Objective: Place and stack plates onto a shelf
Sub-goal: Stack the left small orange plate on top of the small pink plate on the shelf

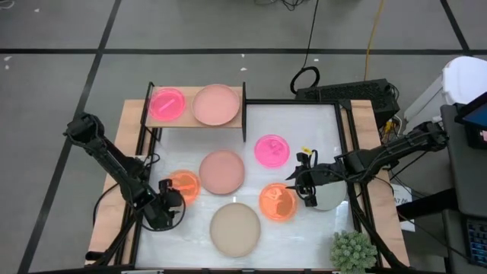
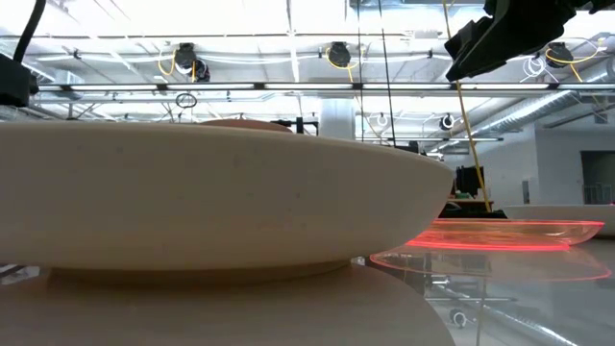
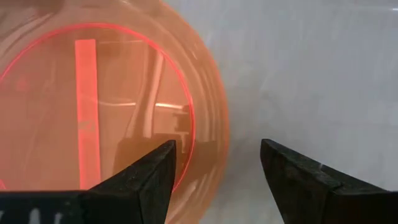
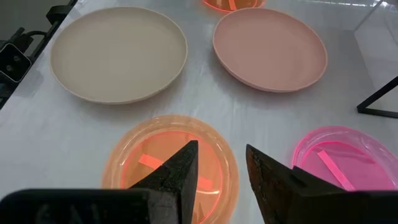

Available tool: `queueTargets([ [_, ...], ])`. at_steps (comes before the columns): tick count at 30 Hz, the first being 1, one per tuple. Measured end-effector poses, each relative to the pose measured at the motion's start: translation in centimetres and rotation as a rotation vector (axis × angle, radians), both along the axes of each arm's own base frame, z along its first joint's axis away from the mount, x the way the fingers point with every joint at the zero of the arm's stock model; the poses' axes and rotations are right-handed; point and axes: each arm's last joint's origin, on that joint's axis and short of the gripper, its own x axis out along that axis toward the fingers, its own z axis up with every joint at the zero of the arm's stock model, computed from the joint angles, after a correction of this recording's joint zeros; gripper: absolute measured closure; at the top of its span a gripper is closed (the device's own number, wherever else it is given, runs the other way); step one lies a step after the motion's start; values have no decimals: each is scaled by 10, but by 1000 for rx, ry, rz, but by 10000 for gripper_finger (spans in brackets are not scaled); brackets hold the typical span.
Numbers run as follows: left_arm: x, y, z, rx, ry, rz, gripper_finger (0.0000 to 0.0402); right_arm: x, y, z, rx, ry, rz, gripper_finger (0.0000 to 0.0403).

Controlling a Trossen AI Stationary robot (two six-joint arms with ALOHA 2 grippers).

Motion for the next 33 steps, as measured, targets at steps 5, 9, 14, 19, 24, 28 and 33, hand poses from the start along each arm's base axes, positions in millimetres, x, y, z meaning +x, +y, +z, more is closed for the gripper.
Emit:
queueTargets([
  [5, -3, 0, 0, 23, 12, -38, 218, 0, 0, 0, -1, 0, 0, 284],
  [9, -5, -1, -1, 31, 19, -50, 270, 0, 0, 0, -1, 0, 0, 284],
  [14, -7, -3, -1, 37, 18, -77, 319, 0, 0, 0, -1, 0, 0, 284],
  [19, -8, -2, -1, 47, 20, -89, 336, 0, 0, 0, -1, 0, 0, 284],
  [24, -9, -1, -1, 66, 26, -87, 337, 0, 0, 0, -1, 0, 0, 284],
  [28, -9, -1, -1, 69, 25, -87, 337, 0, 0, 0, -1, 0, 0, 284],
  [33, -9, 0, -1, 75, 23, -85, 337, 0, 0, 0, -1, 0, 1, 284],
])
